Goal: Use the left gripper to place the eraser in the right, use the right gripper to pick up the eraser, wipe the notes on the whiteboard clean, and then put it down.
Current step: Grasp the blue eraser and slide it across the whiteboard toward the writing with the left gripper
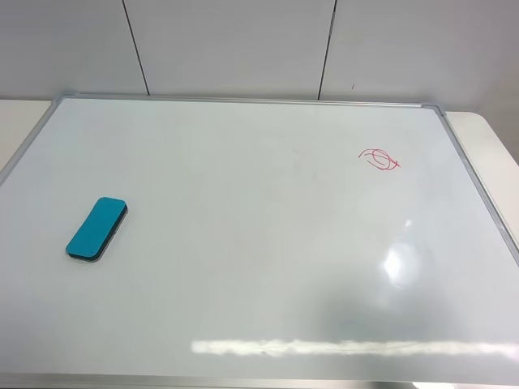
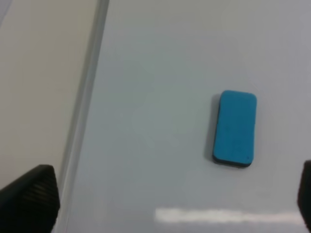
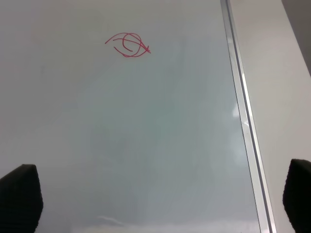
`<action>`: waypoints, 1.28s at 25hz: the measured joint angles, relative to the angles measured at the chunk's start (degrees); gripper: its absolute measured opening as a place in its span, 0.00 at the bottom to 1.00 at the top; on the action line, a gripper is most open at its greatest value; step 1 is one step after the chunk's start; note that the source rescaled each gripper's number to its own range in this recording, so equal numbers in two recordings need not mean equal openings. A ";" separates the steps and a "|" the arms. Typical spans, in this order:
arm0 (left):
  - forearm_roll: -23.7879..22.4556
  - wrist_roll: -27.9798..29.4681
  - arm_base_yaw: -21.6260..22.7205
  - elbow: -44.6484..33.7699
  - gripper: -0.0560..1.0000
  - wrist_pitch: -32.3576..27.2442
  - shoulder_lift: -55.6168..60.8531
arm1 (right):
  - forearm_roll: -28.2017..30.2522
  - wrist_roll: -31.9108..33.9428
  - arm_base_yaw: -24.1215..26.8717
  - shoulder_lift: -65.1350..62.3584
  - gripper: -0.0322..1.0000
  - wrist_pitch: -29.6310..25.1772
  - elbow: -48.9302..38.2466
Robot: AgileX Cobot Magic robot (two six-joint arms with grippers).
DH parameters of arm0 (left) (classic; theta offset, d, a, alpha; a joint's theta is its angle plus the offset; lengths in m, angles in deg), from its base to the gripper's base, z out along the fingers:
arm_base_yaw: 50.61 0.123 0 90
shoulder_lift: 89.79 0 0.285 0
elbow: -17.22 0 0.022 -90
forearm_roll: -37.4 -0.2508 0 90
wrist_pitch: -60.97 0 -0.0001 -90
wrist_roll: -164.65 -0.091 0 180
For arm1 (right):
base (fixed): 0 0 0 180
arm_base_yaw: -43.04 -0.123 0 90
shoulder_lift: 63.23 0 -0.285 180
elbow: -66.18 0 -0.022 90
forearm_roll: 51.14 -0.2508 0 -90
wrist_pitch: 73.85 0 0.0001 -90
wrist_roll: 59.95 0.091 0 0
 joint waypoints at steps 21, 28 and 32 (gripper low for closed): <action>8.76 -6.93 0.00 19.47 0.07 1.50 -63.47 | 0.00 0.00 0.00 0.00 1.00 0.00 0.00; 9.63 -7.18 0.00 19.49 0.06 2.79 -76.48 | 0.00 0.00 0.00 0.00 1.00 0.00 0.00; 10.63 -6.93 -2.57 19.49 0.05 7.19 -80.78 | 0.00 0.00 0.00 0.00 1.00 0.00 0.00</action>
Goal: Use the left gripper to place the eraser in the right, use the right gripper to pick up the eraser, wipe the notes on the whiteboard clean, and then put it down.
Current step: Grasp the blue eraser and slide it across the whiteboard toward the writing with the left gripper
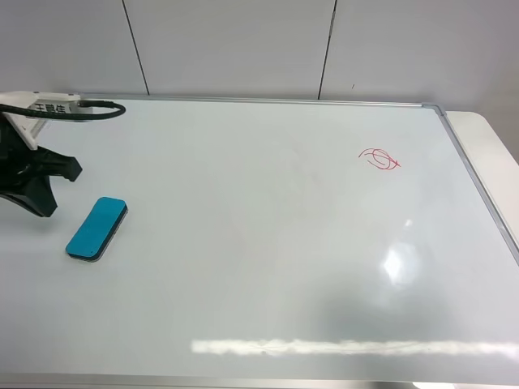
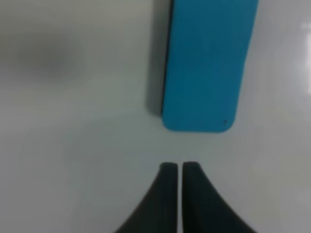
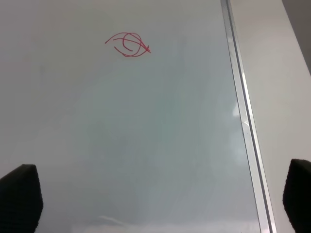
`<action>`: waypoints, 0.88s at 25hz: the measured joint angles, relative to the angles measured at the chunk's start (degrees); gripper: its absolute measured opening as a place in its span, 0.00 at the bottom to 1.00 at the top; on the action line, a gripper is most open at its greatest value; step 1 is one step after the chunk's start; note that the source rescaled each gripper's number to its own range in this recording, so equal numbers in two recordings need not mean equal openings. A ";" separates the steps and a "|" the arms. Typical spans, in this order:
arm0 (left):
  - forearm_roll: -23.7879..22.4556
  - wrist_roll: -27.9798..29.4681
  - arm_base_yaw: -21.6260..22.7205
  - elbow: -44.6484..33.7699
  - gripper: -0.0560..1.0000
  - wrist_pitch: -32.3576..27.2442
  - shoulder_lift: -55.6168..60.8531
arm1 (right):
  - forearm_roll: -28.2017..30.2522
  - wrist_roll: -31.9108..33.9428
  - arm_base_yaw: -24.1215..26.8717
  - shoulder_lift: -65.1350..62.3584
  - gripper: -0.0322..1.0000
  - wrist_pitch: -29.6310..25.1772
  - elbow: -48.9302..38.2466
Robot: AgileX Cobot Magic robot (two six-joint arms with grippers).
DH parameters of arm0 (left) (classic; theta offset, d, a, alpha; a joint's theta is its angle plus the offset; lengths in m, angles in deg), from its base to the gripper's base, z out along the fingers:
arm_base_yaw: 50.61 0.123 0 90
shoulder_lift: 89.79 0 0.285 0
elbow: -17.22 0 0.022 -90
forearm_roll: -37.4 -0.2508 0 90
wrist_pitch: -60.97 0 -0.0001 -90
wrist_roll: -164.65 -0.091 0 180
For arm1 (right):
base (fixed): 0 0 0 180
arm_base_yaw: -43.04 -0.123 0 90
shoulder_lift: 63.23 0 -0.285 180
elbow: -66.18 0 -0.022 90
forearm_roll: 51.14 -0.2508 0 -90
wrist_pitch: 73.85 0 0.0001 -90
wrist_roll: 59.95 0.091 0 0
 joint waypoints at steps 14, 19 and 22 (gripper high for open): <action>-1.29 2.35 -4.30 -1.25 0.05 12.11 -10.23 | 0.00 0.00 0.00 0.00 1.00 0.00 0.00; -2.29 2.35 -4.30 -2.88 0.05 17.18 -10.23 | 0.00 0.00 0.00 0.00 1.00 0.00 0.00; -2.75 2.35 -4.30 -2.88 0.05 18.80 -11.06 | 0.00 0.00 0.00 0.00 1.00 0.00 0.00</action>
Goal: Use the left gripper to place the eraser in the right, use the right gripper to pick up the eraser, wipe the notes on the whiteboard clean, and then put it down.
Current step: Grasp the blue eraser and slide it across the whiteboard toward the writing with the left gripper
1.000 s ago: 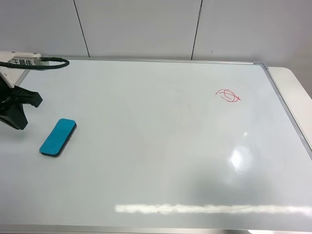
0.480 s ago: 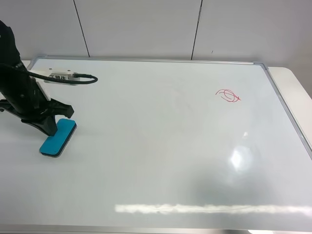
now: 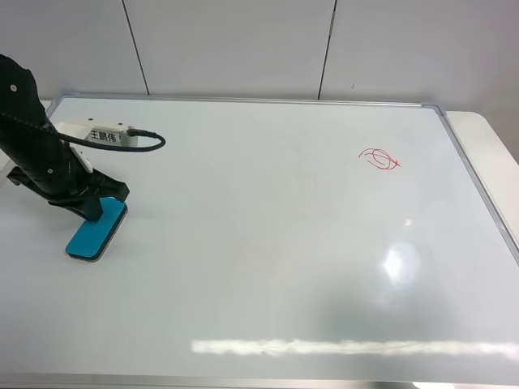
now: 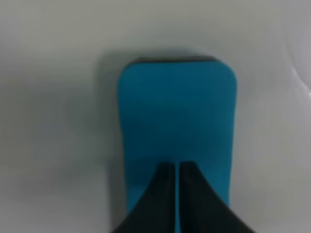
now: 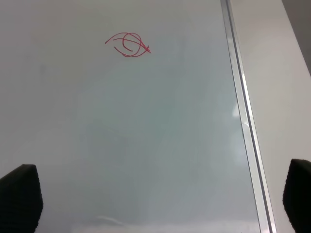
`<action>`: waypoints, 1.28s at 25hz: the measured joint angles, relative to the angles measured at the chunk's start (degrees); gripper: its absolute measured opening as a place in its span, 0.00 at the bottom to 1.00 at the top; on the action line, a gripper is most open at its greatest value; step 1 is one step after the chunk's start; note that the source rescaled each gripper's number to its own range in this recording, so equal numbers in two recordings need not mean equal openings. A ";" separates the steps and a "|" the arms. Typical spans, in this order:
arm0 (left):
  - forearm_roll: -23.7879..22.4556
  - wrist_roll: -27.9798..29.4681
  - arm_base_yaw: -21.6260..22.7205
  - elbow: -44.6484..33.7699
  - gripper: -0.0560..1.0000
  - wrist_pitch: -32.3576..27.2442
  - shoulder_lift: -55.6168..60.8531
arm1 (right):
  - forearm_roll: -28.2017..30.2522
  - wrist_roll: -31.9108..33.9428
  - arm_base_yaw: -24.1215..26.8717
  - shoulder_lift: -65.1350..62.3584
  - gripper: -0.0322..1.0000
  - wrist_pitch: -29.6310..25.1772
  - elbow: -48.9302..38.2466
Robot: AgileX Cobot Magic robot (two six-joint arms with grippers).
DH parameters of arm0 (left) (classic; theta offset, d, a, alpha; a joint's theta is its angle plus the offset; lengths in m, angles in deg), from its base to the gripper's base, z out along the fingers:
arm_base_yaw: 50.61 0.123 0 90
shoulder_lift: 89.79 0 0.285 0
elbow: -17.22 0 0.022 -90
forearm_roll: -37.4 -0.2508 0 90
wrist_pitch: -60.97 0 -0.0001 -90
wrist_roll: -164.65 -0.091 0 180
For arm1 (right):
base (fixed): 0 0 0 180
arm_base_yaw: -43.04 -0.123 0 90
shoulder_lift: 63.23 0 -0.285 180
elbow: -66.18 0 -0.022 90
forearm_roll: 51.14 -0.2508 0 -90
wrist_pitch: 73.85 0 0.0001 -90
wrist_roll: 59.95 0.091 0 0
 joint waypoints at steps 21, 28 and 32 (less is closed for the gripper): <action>23.17 0.00 -10.07 0.72 0.05 7.73 -5.68 | 0.00 0.00 0.00 0.00 1.00 0.00 0.00; 40.63 0.00 -19.83 0.66 0.05 12.12 -8.25 | 0.00 0.00 0.00 0.00 1.00 0.00 0.00; 49.54 0.00 -26.97 1.72 0.05 15.79 -10.71 | 0.00 0.00 0.00 0.00 1.00 0.00 0.00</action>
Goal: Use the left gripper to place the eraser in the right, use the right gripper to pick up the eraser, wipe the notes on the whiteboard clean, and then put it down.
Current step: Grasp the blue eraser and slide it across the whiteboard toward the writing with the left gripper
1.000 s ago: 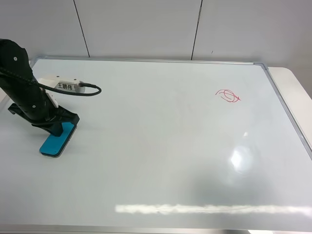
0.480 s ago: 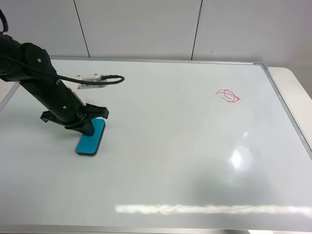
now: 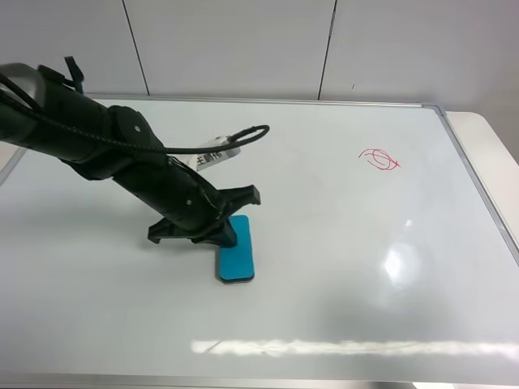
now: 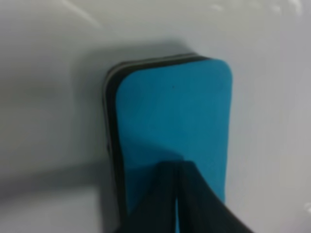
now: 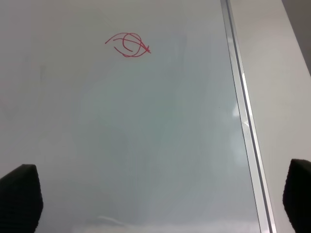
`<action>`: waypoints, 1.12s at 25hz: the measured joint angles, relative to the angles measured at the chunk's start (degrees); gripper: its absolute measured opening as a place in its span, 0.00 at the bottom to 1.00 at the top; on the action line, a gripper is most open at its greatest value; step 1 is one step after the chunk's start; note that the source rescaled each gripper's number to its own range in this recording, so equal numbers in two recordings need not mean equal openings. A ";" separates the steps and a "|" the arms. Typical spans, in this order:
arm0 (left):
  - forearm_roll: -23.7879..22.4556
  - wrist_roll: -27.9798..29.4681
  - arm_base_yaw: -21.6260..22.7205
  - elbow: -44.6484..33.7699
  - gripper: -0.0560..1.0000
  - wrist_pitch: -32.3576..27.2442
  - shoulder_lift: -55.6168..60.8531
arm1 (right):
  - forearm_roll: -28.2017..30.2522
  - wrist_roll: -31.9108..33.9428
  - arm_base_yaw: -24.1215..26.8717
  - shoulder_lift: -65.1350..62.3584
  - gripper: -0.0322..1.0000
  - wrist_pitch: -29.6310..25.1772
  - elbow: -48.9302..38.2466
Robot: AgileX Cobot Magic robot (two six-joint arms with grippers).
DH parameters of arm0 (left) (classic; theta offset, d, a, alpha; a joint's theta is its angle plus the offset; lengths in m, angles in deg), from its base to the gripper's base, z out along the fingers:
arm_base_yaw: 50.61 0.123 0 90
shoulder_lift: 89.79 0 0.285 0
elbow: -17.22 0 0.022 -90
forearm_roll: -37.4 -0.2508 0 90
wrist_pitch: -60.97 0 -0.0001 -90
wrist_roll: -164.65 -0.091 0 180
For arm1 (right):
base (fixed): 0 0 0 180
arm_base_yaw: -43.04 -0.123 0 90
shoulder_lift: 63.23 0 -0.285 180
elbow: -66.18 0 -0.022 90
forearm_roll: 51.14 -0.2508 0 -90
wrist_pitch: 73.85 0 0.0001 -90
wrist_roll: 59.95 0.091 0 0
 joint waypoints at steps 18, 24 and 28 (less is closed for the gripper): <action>10.81 6.52 -17.65 31.38 0.05 -1.02 -21.17 | 0.00 0.00 0.00 0.00 1.00 0.00 0.00; 13.63 6.67 -20.55 41.52 0.05 -0.14 -27.38 | 0.00 0.00 0.00 0.00 1.00 0.00 0.00; 14.10 6.67 -21.38 45.11 0.05 0.21 -29.39 | 0.00 0.00 0.00 0.00 1.00 0.00 0.00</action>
